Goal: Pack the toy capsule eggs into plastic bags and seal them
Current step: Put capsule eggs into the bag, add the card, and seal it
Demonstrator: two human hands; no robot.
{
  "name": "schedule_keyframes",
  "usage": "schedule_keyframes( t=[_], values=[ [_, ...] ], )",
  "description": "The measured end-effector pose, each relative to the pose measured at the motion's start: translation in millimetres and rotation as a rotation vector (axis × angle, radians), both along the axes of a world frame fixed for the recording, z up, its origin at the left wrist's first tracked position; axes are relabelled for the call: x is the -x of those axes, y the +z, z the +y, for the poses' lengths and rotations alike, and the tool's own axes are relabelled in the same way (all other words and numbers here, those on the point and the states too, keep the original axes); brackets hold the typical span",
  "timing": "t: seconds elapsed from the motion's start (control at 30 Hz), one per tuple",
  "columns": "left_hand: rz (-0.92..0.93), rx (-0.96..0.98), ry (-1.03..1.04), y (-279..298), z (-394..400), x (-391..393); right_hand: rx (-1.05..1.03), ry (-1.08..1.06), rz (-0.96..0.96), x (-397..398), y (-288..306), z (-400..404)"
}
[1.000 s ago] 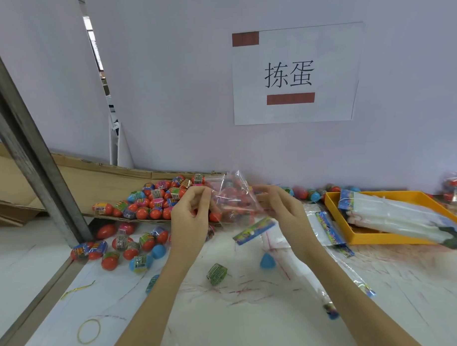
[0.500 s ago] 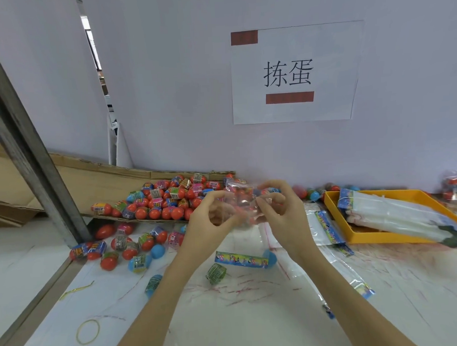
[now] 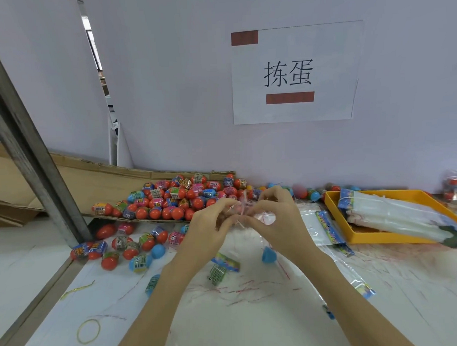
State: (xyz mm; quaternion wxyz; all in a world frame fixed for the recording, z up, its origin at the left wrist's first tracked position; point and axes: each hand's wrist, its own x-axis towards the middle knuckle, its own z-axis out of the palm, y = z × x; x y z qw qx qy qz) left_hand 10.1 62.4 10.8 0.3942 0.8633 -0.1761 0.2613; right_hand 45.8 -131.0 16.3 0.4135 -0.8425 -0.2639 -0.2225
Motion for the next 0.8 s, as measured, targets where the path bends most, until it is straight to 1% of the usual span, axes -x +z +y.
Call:
schedule_keyframes(
  t=[0.07, 0.1, 0.13, 0.2, 0.27, 0.33, 0.37, 0.43, 0.5, 0.53, 0.6, 0.67, 0.73, 0.8],
  values=[
    [-0.017, 0.031, 0.047, 0.1, -0.3, -0.6, 0.003, 0.014, -0.079, -0.5, 1.3, 0.0],
    [0.000, 0.077, 0.070, 0.4, 0.1, -0.1, -0.023, 0.025, -0.104, -1.1, 1.7, 0.0],
    [0.044, 0.147, 0.086, 1.0, 1.2, -0.3, -0.068, 0.018, -0.110, -1.6, 2.2, -0.2],
    [0.180, 0.277, 0.089, 2.4, 6.8, -0.8, -0.191, -0.035, -0.064, -2.3, 3.4, -0.8],
    [0.320, 0.375, 0.031, 4.1, 12.8, -1.7, -0.312, -0.091, 0.038, -1.8, 4.5, -1.7],
    [0.383, 0.490, -0.024, 3.8, 14.6, -3.3, -0.431, -0.066, 0.185, -1.5, 7.8, -3.7],
    [0.383, 0.522, -0.025, 3.6, 14.5, -3.7, -0.507, 0.000, 0.282, 0.2, 11.2, -4.5],
    [0.358, 0.517, -0.008, 3.7, 14.0, -3.8, -0.634, 0.183, 0.505, 2.0, 16.3, -7.3],
    [0.324, 0.481, -0.017, 3.5, 13.9, -4.0, -0.680, 0.349, 0.719, 3.0, 20.6, -9.8],
    [0.318, 0.469, -0.021, 3.6, 14.3, -4.1, -0.679, 0.404, 0.789, 2.5, 20.5, -10.9],
    [0.338, 0.445, -0.028, 3.9, 15.6, -3.9, -0.676, 0.433, 0.871, 2.4, 21.5, -11.9],
    [0.385, 0.430, -0.037, 4.3, 16.4, -3.4, -0.710, 0.420, 0.892, 1.2, 20.7, -13.1],
    [0.418, 0.446, -0.046, 4.4, 17.1, -2.8, -0.729, 0.419, 0.895, 1.0, 21.2, -14.6],
    [0.430, 0.488, -0.056, 4.8, 16.7, -2.1, -0.744, 0.470, 0.938, -0.3, 20.4, -16.1]
  ],
)
